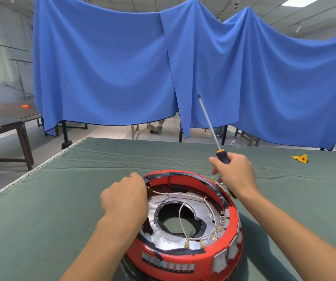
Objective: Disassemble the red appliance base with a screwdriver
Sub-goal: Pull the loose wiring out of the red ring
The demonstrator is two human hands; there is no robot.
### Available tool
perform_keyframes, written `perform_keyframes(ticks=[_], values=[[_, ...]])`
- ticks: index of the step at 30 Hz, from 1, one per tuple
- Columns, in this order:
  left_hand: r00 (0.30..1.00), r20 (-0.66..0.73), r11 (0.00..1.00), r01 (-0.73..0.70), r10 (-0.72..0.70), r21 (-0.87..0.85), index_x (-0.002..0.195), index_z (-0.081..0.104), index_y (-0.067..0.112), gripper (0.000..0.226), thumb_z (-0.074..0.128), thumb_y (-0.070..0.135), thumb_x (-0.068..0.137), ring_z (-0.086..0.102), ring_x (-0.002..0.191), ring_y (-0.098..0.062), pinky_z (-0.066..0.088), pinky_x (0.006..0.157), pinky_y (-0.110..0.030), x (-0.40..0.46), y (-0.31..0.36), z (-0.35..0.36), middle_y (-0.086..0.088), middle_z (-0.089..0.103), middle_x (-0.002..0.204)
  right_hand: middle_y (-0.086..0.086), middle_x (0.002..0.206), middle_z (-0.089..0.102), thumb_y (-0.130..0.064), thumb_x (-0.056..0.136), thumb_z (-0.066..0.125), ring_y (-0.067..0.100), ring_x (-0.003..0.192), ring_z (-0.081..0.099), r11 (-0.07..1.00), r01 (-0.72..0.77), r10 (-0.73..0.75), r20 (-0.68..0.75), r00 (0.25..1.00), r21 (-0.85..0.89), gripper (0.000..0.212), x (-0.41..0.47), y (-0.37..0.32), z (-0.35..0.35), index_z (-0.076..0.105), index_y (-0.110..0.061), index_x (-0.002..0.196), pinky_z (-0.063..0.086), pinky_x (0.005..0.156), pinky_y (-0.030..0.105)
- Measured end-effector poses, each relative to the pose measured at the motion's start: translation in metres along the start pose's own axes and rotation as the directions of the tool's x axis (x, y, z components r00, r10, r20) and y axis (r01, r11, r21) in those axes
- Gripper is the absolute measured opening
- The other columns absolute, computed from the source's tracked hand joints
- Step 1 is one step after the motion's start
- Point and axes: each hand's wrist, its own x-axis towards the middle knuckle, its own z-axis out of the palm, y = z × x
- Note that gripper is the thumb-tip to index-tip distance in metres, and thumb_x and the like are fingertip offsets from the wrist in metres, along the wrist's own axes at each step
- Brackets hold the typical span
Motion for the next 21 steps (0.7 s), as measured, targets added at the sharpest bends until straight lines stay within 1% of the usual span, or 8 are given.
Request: perform_keyframes(ticks=[2,4,6,9,13,14,17,21], values=[[1.0,-0.006,1.0,-0.019,0.019,-0.009,0.088,0.034,0.02,0.016,0.048,0.012,0.088,0.059,0.103,-0.027,0.034,0.066,-0.028,0.004,-0.004,0.001,-0.002,0.059,0.108,0.0,0.056,0.065,-0.043,0.083,0.065,0.026,0.058,0.064,0.998,0.059,-0.059,0.049,0.997,0.007,0.036,-0.007,-0.008,0.0,0.061,-0.014,0.061,0.054,0.07,0.042],[0.998,-0.034,0.999,-0.045,0.044,-0.014,0.092,0.045,0.02,0.012,0.049,0.01,0.086,0.06,0.102,-0.027,0.034,0.066,-0.028,0.011,-0.01,0.005,-0.002,0.061,0.107,0.001,0.058,0.064,-0.054,0.081,0.063,0.028,0.064,0.064,0.992,0.113,-0.105,0.112,0.988,-0.062,0.042,-0.014,-0.017,0.0,0.061,-0.015,0.063,0.052,0.068,0.038],[0.996,-0.057,0.997,-0.069,0.068,-0.03,0.103,0.055,0.023,0.025,0.049,0.009,0.083,0.06,0.1,-0.028,0.035,0.065,-0.029,0.022,-0.017,0.011,-0.002,0.063,0.106,-0.003,0.057,0.062,-0.063,0.079,0.06,0.022,0.064,0.061,0.969,0.17,-0.143,0.154,0.978,-0.179,0.048,-0.021,-0.023,-0.001,0.059,-0.017,0.063,0.046,0.061,0.032],[0.983,-0.097,0.985,-0.162,0.155,-0.064,0.114,0.059,0.035,0.038,0.049,0.012,0.084,0.061,0.101,-0.03,0.042,0.07,-0.032,0.049,-0.03,0.013,-0.002,0.065,0.108,-0.007,0.051,0.052,-0.068,0.077,0.058,0.015,0.056,0.052,0.938,0.204,-0.147,0.211,0.966,-0.282,0.055,-0.031,-0.029,-0.006,0.049,-0.017,0.057,0.035,0.052,0.028],[0.975,-0.038,0.966,-0.223,0.22,-0.132,0.117,0.058,0.048,0.043,0.05,0.016,0.091,0.058,0.109,-0.027,0.046,0.08,-0.034,0.073,-0.042,0.012,0.0,0.065,0.118,-0.006,0.069,0.064,-0.064,0.078,0.061,0.019,0.065,0.063,0.918,0.245,-0.129,0.349,0.928,-0.312,0.041,-0.039,-0.026,-0.011,0.061,-0.023,0.072,0.053,0.068,0.034],[0.975,-0.041,0.962,-0.224,0.22,-0.154,0.117,0.058,0.048,0.044,0.049,0.015,0.091,0.058,0.11,-0.027,0.046,0.081,-0.034,0.075,-0.044,0.014,0.001,0.065,0.119,-0.006,0.07,0.064,-0.063,0.078,0.061,0.02,0.063,0.063,0.912,0.265,-0.14,0.37,0.918,-0.312,0.038,-0.042,-0.025,-0.012,0.063,-0.025,0.075,0.055,0.068,0.035],[0.977,-0.059,0.956,-0.211,0.203,-0.205,0.122,0.057,0.043,0.046,0.048,0.013,0.089,0.055,0.114,-0.026,0.046,0.086,-0.035,0.075,-0.046,0.018,0.002,0.063,0.123,-0.005,0.063,0.062,-0.067,0.076,0.062,0.016,0.053,0.057,0.881,0.306,-0.137,0.425,0.895,-0.36,0.039,-0.048,-0.025,-0.016,0.067,-0.028,0.073,0.053,0.057,0.031],[0.984,-0.043,0.971,-0.177,0.172,-0.163,0.121,0.059,0.024,0.039,0.049,0.013,0.085,0.05,0.117,-0.031,0.043,0.092,-0.04,0.07,-0.045,0.012,-0.006,0.059,0.124,-0.005,0.065,0.065,-0.074,0.072,0.06,0.01,0.049,0.057,0.791,0.352,-0.135,0.419,0.898,-0.5,0.047,-0.051,-0.033,-0.02,0.07,-0.027,0.072,0.05,0.055,0.026]])
